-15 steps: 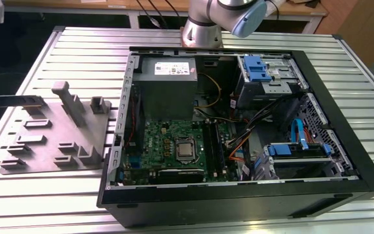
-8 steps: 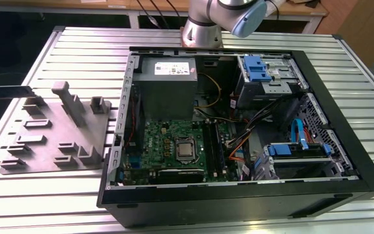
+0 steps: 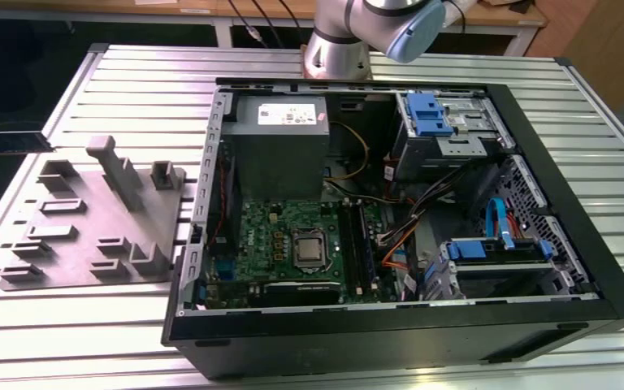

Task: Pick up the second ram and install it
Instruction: 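Pick up the second ram and move it above second insertion slot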

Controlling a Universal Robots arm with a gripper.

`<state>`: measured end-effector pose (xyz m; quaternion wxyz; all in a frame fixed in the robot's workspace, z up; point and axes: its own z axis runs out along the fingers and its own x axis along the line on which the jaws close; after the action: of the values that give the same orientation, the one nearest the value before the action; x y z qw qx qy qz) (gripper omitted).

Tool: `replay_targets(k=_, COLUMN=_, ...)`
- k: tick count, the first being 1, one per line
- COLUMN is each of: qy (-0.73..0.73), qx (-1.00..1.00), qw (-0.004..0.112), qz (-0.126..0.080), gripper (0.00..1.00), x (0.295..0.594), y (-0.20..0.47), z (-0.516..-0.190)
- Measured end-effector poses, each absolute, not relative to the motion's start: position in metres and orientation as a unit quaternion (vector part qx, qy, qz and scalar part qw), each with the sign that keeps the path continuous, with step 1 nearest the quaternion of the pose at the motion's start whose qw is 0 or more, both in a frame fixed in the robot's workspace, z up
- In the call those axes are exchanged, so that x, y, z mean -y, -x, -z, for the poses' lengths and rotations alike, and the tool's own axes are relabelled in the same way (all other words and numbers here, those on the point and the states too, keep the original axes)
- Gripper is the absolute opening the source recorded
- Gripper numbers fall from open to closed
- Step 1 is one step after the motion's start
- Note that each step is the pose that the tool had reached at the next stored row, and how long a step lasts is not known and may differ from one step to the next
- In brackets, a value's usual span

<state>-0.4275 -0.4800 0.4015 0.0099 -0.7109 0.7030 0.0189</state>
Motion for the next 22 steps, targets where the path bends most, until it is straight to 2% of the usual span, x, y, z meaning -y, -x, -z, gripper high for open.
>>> replay_targets(k=11, qy=0.700, qx=-0.714, qw=0.010, qz=-0.019, gripper=0.11, x=0.480, y=0.426, z=-0.402)
replay_targets(k=22, qy=0.700, qx=-0.713, qw=0.010, qz=-0.019, gripper=0.11, x=0.480, y=0.395, z=-0.401)
